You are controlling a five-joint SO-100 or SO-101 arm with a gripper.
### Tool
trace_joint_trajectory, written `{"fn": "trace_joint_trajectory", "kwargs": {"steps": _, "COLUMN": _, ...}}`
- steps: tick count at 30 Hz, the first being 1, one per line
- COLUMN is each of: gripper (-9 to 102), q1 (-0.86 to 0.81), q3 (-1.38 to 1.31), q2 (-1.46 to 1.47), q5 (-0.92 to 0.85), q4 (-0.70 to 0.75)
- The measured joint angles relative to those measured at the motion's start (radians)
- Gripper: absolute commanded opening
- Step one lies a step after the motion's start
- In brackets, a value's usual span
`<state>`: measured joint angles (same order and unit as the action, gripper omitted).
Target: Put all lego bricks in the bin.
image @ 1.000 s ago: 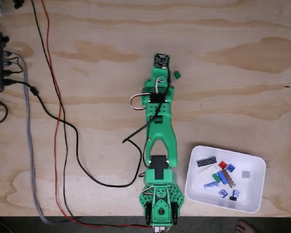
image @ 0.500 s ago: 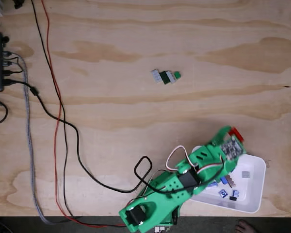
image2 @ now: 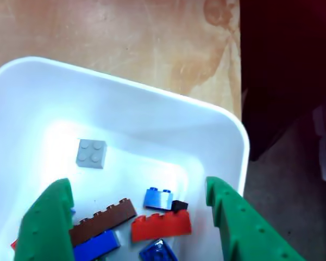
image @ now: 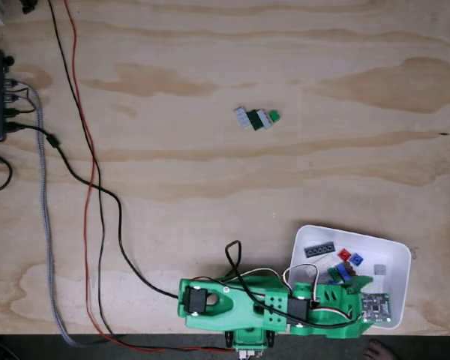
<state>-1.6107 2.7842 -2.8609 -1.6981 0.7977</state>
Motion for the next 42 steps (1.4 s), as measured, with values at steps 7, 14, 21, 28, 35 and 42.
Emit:
{"fn": "trace_joint_trajectory", "kwargs": {"steps": 7, "gripper": 25, "q1": 0.262, "q3": -0.061, "q2": 0.206, "q5": 0.141, "q4": 0.014}}
{"fn": "trace_joint_trajectory", "kwargs": {"steps": 14, "gripper": 16, "q1": 0.853, "q3": -0.193, "q2": 0.431, "q5": 0.313, "q4": -0.238}}
{"fn": "trace_joint_trajectory", "kwargs": {"steps": 21, "gripper": 19, "q1": 1.315, "q3": -0.468, "q2": 0.696, "q5": 0.333, "q4": -0.167}}
{"fn": "trace_joint_trajectory", "kwargs": {"steps": 28, "gripper": 25, "q1": 1.466, "q3": -0.506, "q2": 0.930, "q5": 0.316, "q4": -0.245}}
{"fn": "trace_joint_trajectory", "kwargs": {"steps": 35, "gripper": 25, "q1": 1.549, "q3": -0.644, "q2": 1.143, "q5": 0.295, "q4": -0.295}}
{"fn": "trace_joint_trajectory", "kwargs": {"steps": 42, "gripper": 25, "q1": 1.618, "q3": -0.696, "q2": 1.338, "q5": 0.282, "q4": -0.339}}
